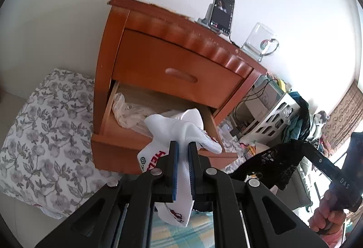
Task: Take underwear out of drawer
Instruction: 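Carry the white sock and black lace item toward the bedspread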
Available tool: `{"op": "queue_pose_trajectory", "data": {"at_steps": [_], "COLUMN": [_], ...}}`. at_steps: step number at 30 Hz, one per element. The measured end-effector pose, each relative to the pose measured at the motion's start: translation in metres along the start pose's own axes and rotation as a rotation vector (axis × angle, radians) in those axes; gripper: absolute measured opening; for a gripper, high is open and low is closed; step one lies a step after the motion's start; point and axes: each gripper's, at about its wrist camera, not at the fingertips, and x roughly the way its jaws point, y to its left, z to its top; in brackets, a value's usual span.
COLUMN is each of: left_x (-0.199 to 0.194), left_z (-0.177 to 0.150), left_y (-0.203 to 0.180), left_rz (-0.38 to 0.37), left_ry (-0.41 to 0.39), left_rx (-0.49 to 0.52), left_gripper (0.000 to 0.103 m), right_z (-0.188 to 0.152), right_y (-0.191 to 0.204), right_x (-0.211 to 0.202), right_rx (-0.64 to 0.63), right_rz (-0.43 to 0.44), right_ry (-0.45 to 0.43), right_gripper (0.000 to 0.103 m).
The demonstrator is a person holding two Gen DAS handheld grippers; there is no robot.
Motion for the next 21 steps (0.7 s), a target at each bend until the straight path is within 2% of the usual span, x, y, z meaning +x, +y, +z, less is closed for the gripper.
{"op": "queue_pose_trajectory", "data": {"at_steps": [21], "left_x": [0.067], "left_z": [-0.034], "left_y": [0.011], "left_rz": [0.011], "left_ry": [0.202], "left_rx": [-0.018], "left_gripper": [0.009], "right_z": [-0.047], "right_y": [-0.035], "right_x": [0.068], "right_rx": [0.096], "right_rz": [-0.034], "right_ry": [0.226], "right_gripper": [0.005]}}
